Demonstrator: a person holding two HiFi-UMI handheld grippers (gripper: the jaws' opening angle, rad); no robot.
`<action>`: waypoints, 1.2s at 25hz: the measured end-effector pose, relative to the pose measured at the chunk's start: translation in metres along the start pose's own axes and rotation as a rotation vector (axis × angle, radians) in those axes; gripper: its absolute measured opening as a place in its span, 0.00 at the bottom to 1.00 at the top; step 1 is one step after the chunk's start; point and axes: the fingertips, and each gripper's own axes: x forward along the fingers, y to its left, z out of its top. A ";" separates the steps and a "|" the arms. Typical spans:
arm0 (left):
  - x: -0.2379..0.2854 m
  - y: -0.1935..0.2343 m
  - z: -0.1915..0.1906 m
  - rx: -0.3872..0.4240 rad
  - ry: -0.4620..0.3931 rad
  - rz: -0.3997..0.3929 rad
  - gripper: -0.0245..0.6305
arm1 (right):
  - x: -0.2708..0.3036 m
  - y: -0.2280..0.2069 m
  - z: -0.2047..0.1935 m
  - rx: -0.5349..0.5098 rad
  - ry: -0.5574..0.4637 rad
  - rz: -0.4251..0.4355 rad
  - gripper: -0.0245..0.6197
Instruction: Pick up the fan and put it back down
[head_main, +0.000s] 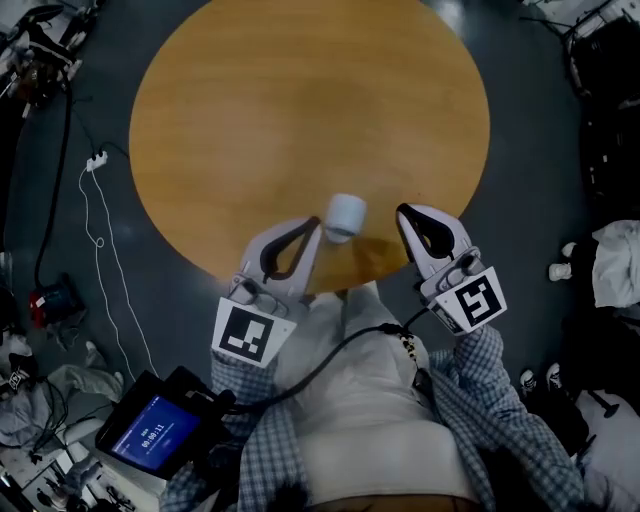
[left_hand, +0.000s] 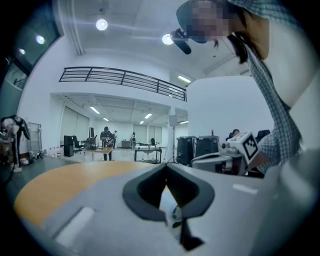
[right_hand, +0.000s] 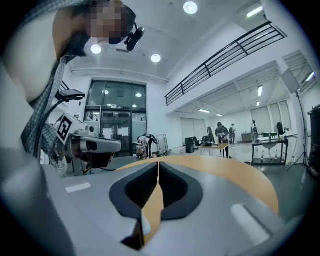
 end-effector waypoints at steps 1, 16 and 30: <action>-0.001 -0.006 0.008 0.009 -0.011 0.001 0.04 | -0.006 -0.001 0.011 0.000 -0.020 -0.002 0.04; 0.012 0.004 0.039 0.090 -0.125 0.013 0.04 | 0.012 -0.024 0.077 -0.011 -0.181 -0.010 0.03; 0.018 0.007 0.044 0.113 -0.113 0.021 0.04 | 0.019 -0.027 0.084 -0.021 -0.177 0.003 0.03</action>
